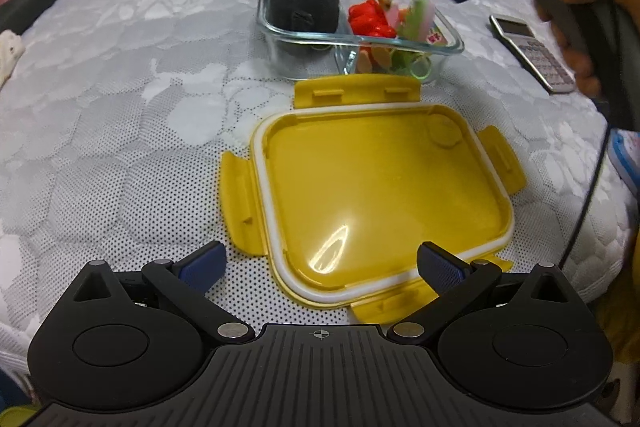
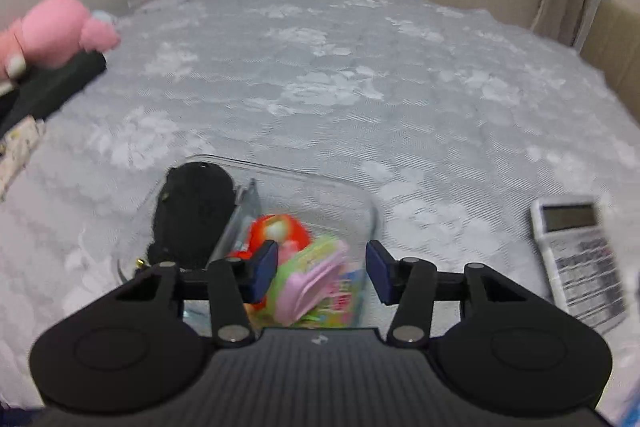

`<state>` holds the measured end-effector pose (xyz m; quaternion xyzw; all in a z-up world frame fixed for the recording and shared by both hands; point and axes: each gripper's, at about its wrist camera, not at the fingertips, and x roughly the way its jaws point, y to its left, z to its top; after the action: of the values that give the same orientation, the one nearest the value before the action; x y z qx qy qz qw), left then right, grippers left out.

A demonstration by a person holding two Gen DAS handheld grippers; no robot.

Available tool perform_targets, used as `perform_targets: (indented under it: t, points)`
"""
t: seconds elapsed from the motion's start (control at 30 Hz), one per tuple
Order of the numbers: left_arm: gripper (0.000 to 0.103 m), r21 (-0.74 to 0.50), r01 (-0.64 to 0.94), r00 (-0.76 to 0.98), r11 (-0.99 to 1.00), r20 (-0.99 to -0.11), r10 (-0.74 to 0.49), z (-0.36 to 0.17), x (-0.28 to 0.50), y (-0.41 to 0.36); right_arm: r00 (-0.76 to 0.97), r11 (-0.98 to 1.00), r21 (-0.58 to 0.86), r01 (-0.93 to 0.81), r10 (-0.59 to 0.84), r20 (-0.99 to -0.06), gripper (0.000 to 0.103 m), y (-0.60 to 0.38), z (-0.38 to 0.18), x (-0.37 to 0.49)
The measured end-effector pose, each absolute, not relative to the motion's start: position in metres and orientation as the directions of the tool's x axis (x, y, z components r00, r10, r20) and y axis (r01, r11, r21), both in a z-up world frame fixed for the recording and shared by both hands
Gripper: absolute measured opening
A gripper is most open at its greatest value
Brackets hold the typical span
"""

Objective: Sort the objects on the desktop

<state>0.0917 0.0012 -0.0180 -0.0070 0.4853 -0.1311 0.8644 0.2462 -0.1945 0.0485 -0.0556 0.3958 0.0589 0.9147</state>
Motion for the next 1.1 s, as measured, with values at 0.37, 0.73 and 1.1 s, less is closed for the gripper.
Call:
perform_targets:
  t: [0.37,0.73,1.1]
  points:
    - [0.103,-0.162,0.277,0.515,0.947,-0.807,-0.288,-0.014,0.090,0.003,0.574,0.986,0.064,-0.155,0.142,-0.807,0.052,-0.169,0.052,0.269]
    - [0.103,-0.222,0.253,0.520,0.942,-0.790,-0.326,-0.016,0.088,0.025,0.530,0.957,-0.181,-0.226,-0.035,-0.847,0.026,-0.147,0.019,0.265]
    - [0.103,-0.230,0.239,0.523,0.943,-0.788,-0.324,-0.017,0.085,0.031,0.659,0.960,-0.208,-0.187,-0.034,-0.751,0.019,-0.152,0.042,0.264]
